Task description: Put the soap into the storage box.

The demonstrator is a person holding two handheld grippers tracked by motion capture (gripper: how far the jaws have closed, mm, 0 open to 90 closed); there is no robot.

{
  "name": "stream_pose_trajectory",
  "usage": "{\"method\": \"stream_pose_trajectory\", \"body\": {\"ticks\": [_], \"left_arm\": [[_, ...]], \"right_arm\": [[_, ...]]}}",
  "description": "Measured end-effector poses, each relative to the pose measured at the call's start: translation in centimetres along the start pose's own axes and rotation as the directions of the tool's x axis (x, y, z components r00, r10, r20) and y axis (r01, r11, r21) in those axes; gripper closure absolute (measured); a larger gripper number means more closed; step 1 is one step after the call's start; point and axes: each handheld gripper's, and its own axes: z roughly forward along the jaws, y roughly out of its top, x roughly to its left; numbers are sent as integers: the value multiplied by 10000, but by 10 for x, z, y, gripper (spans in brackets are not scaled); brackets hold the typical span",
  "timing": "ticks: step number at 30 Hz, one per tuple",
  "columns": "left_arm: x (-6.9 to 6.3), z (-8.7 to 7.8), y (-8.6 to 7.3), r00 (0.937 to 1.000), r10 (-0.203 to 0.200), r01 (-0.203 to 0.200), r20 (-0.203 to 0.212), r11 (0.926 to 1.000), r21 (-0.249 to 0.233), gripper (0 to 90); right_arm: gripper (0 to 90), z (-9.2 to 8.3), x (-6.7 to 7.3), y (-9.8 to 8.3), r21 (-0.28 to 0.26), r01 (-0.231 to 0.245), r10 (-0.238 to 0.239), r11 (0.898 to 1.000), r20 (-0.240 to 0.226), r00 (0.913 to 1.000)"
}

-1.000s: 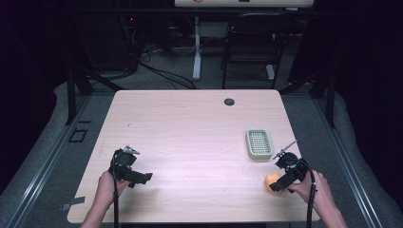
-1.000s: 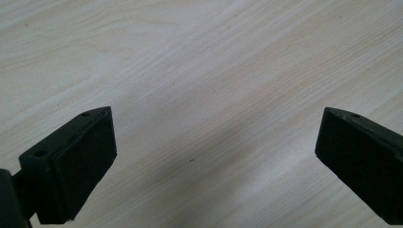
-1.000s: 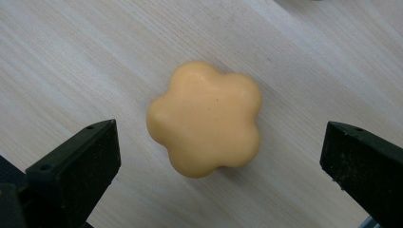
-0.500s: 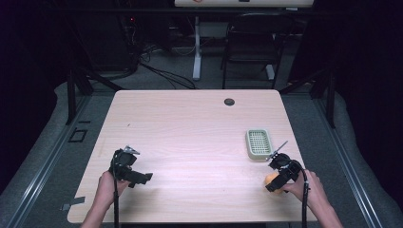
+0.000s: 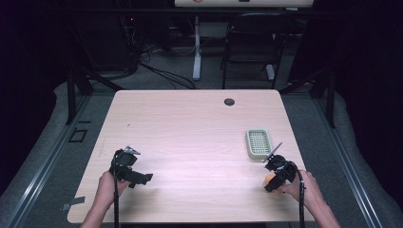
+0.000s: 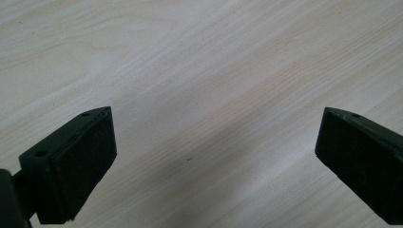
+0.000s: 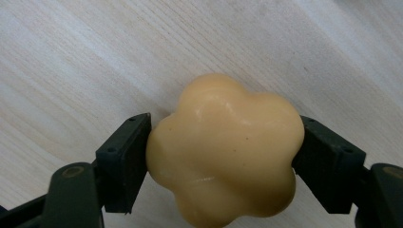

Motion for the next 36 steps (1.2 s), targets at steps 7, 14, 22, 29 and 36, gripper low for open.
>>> {"method": "stream_pose_trajectory", "body": {"ticks": [7,14,22,29,36], "left_arm": [[0,0,0,10000,32,-32,13,10000,40,0],[-1,0,0,10000,44,-44,-19,10000,9,0],[-1,0,0,10000,58,-58,-62,10000,-26,0],[-2,0,0,9999,72,-73,-73,10000,-24,0],[-2,0,0,10000,66,-66,-57,10000,-26,0]], "right_arm": [[259,-2,-2,0,174,162,-161,9997,-68,9998],[263,-2,-2,-2,-31,63,-64,10000,-76,10000],[266,-5,-3,-4,-380,-168,159,9991,-244,9996],[266,-9,-4,-5,-564,-301,288,9980,-231,9993],[267,-16,-7,-5,-316,-50,45,9995,-164,9999]]}}
